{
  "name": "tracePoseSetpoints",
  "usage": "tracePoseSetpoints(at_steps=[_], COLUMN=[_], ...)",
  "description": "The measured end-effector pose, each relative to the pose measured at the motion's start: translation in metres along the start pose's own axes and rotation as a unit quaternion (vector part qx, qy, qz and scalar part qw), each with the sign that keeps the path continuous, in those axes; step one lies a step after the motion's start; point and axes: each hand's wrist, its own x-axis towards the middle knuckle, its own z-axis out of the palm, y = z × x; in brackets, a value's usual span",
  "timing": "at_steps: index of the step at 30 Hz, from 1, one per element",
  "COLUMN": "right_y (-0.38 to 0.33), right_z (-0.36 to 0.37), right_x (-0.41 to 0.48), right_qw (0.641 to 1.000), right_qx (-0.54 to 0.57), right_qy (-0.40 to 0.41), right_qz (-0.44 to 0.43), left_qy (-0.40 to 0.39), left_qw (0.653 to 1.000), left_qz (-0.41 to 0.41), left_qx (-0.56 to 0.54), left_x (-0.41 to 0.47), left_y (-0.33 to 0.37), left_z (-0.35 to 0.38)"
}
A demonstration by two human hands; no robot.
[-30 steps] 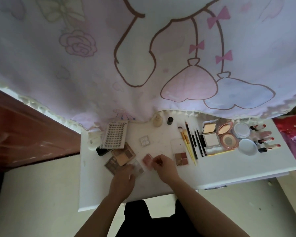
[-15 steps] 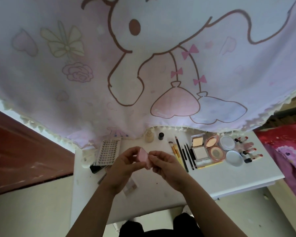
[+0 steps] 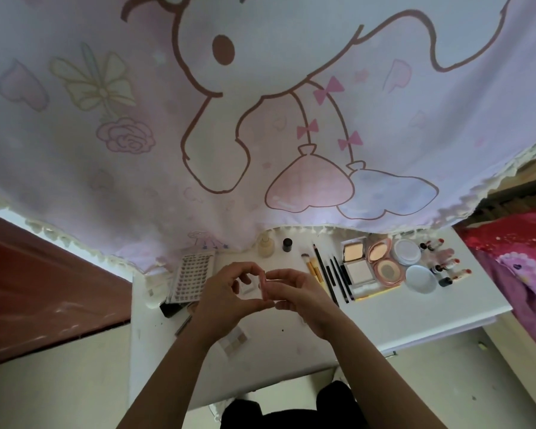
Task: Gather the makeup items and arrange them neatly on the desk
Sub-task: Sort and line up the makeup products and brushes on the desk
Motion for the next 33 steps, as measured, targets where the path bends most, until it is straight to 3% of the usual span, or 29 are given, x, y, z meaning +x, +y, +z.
tracePoseSetpoints(at_steps=[3,12,17,20,26,30,33], right_y=[0.003,-0.002,-0.003,0.002,0.016,0.025,0.036], right_z=[0.001,-0.012,-0.019,-0.018,-0.021,-0.025,-0.03], right_x=[0.002,0.003,0.006,0.008,0.016,0.022,0.028], right_qw=[0.999,0.999,0.991,0.986,0.944,0.943,0.963], right_qx=[-0.039,0.014,-0.015,-0.072,-0.269,-0.278,-0.213], right_qy=[0.017,0.031,0.123,0.139,0.172,0.161,0.161], right_qz=[-0.006,-0.013,-0.051,-0.064,-0.08,-0.081,-0.034], left_qy=[-0.02,-0.042,-0.007,-0.006,-0.044,-0.053,-0.036], left_qw=[1.0,0.989,0.933,0.899,0.879,0.873,0.851], left_qz=[0.002,-0.04,-0.141,-0.19,-0.249,-0.298,-0.352], left_qx=[0.014,-0.136,-0.331,-0.396,-0.404,-0.383,-0.387], left_x=[-0.001,0.002,0.0,-0.004,-0.006,-0.002,-0.001], left_y=[-0.003,-0.009,-0.022,-0.032,-0.046,-0.055,-0.07], left_z=[0.002,0.002,0.003,0.012,0.021,0.04,0.066])
